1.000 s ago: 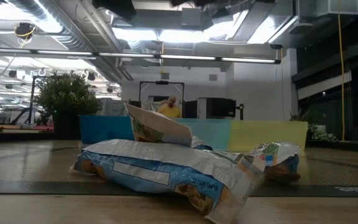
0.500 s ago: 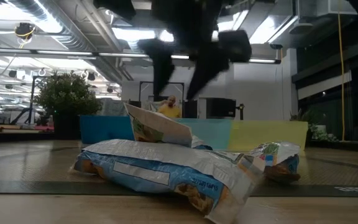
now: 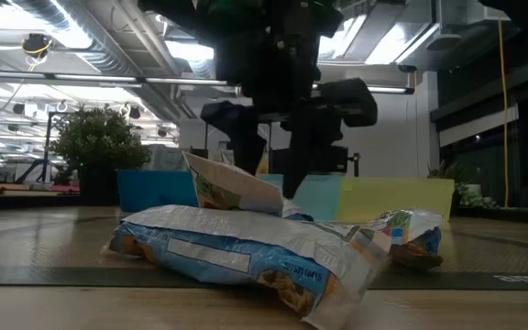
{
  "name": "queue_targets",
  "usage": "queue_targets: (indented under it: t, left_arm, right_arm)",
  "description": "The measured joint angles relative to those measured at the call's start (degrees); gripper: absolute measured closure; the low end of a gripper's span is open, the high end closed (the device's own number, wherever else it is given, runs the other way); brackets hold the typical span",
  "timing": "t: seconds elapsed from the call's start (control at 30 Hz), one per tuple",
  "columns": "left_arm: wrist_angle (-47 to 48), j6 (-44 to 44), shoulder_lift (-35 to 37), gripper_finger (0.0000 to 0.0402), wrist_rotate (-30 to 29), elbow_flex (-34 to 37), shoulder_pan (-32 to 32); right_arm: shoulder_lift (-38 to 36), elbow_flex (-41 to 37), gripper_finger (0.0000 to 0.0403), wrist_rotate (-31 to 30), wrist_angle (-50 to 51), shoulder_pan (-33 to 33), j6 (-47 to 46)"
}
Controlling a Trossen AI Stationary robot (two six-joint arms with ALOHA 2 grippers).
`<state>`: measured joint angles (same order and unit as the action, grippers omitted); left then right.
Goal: Pick and place Granola Bars by type
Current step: Put the blue granola bar into the green bin
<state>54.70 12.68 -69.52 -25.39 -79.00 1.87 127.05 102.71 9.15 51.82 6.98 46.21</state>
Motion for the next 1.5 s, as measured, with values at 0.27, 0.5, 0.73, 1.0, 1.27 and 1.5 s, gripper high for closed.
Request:
queue_targets:
  t: [0.27, 0.5, 0.73, 1.0, 1.27, 1.5]
  left_arm:
    - [0.0, -1.02, 0.02, 0.0263, 0.0, 0.0, 0.0]
    - [-0.02, -1.02, 0.02, 0.0263, 0.0, 0.0, 0.0]
    - [-0.04, -1.05, 0.02, 0.0263, -0.04, 0.0, 0.0]
    - [-0.04, -1.48, 0.02, 0.0263, -0.39, 0.0, 0.0]
    - [-0.05, -1.48, 0.02, 0.0263, -0.35, 0.0, 0.0]
    - [-0.04, -1.48, 0.02, 0.0263, -0.26, 0.0, 0.0]
  right_arm:
    - [1.51, -0.02, 0.0187, 3.57, 0.1, 0.02, -0.11]
    - [2.79, 0.01, 0.021, 4.77, -0.53, -0.02, 0.46]
    - [4.03, 0.02, 0.0246, 7.06, -0.47, -0.21, 0.54]
    - [3.41, 0.02, 0.0318, 5.98, -0.07, -0.78, 0.12]
    - [3.1, 2.56, 0.0381, 8.27, 8.41, -3.59, -4.61]
    - [-1.93, 3.43, 0.0373, 9.97, 11.89, -6.17, -11.14]
